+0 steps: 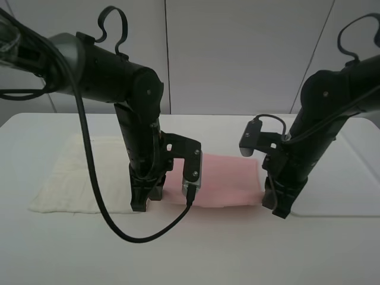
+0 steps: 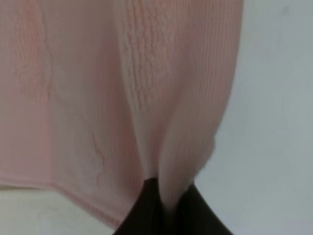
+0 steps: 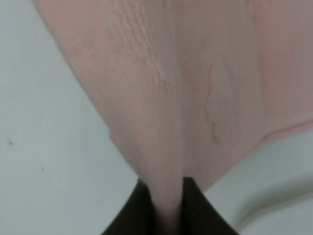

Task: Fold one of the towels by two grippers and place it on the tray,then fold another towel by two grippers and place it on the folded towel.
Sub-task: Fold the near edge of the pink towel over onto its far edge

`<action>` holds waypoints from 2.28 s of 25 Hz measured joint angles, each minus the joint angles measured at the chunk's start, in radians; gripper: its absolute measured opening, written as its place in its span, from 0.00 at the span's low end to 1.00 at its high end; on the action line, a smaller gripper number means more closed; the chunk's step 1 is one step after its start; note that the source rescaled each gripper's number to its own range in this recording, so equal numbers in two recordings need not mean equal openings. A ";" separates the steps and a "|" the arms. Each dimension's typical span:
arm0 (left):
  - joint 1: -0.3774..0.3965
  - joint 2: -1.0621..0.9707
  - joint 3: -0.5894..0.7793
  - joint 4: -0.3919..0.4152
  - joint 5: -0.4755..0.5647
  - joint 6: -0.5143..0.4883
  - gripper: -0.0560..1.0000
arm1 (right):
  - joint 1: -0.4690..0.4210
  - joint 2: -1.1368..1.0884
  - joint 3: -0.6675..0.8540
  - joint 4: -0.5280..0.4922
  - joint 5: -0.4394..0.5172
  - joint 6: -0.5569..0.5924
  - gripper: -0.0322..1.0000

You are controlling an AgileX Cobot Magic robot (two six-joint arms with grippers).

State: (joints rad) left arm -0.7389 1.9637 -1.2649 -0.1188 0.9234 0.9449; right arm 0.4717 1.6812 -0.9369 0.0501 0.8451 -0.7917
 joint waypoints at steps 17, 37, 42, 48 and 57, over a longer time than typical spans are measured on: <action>0.000 -0.093 0.000 -0.069 0.084 -0.161 0.06 | 0.000 -0.103 -0.001 0.029 0.117 0.059 0.03; 0.012 0.030 -0.071 0.130 -0.103 -0.520 0.06 | -0.001 0.024 -0.126 -0.041 0.069 0.067 0.03; 0.012 0.036 -0.101 0.136 -0.180 -0.523 0.06 | -0.003 0.084 -0.147 -0.083 0.012 0.067 0.03; 0.013 0.039 -0.101 0.196 -0.233 -0.523 0.06 | -0.003 0.091 -0.151 -0.108 -0.091 0.067 0.03; 0.013 0.039 -0.101 0.223 -0.256 -0.523 0.06 | -0.003 0.091 -0.151 -0.130 -0.093 0.067 0.03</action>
State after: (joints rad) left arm -0.7261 2.0024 -1.3662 0.1044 0.6675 0.4218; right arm 0.4686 1.7719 -1.0877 -0.0799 0.7519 -0.7250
